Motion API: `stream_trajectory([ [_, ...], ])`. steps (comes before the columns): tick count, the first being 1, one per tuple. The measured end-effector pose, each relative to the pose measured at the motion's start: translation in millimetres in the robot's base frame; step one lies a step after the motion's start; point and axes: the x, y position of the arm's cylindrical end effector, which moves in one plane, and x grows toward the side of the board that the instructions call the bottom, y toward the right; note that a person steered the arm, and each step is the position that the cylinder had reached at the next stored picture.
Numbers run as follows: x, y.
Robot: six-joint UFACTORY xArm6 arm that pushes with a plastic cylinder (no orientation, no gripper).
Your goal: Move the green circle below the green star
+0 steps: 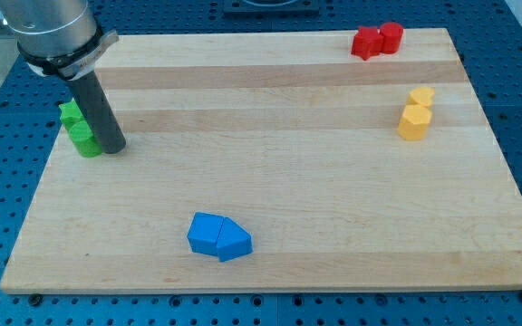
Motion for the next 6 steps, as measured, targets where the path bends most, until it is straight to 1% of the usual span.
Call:
stream_trajectory([
  [1,1.5,-14.7],
  [3,27.9,-29.9],
  [4,26.6,-42.2],
  [6,18.7,-43.2],
])
